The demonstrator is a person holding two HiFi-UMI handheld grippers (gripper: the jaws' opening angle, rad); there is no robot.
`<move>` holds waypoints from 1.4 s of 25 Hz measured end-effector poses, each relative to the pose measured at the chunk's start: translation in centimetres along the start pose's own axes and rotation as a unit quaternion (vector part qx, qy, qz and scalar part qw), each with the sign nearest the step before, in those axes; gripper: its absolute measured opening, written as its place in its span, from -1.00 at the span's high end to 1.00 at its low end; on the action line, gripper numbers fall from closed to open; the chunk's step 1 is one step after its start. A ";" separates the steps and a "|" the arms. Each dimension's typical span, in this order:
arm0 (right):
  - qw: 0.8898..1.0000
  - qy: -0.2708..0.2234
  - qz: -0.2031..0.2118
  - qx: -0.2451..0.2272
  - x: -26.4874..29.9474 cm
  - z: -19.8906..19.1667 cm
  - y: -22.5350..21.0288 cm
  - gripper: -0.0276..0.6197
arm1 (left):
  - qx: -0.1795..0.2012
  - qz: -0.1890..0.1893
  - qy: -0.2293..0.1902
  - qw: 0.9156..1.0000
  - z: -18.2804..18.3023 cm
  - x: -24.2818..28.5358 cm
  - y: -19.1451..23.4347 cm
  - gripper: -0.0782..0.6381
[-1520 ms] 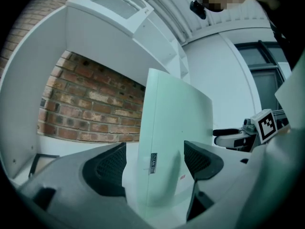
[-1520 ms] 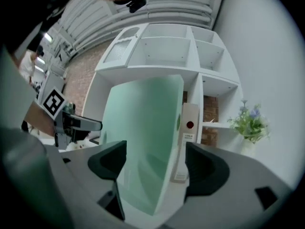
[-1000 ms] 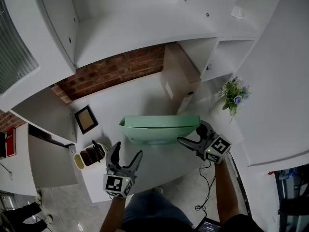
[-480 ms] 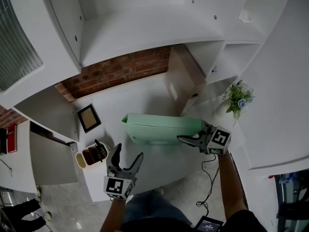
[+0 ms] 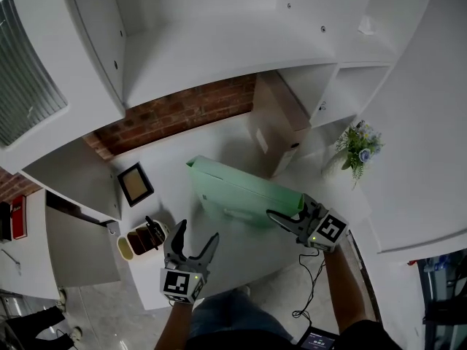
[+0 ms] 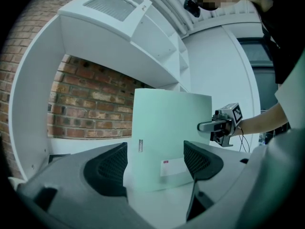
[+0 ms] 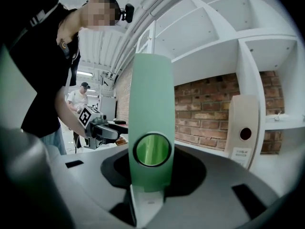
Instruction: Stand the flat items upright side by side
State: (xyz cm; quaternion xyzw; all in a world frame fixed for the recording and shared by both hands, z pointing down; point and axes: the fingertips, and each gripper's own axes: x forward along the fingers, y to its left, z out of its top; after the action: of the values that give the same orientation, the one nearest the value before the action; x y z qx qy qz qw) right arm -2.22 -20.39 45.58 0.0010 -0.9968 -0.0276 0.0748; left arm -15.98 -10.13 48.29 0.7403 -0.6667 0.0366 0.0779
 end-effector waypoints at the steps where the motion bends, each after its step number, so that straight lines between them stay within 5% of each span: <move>1: 1.000 -0.005 -0.011 0.004 -0.1 0.1 0.0 0.51 | 0.000 -0.002 0.001 1.000 0.0 0.1 -0.1 -0.20; 8: 0.987 -0.042 -0.151 0.017 -0.3 1.3 -2.6 0.51 | -0.001 -0.010 -0.001 1.000 0.3 0.7 -0.2 -0.20; 13: 0.954 -0.058 -0.292 0.016 0.0 2.3 -6.0 0.52 | -0.004 -0.006 -0.002 1.000 0.4 1.1 0.0 -0.20; 18: 0.924 -0.050 -0.379 0.018 1.2 2.0 -9.0 0.52 | -0.008 -0.004 -0.006 1.000 0.5 1.4 0.1 -0.20; 24: 0.905 -0.036 -0.423 0.028 3.1 1.6 -12.2 0.52 | -0.011 0.005 -0.004 1.000 0.5 1.6 0.4 -0.20; 35: 0.899 -0.003 -0.437 0.026 7.0 0.3 -16.3 0.51 | -0.017 0.015 0.002 1.000 -0.3 1.5 0.8 -0.20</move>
State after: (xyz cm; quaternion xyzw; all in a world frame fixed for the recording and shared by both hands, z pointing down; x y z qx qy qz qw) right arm -9.21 -36.66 45.46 0.4385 -0.8967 -0.0313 0.0517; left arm -16.61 -11.65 48.83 0.7290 -0.6779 0.0278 0.0908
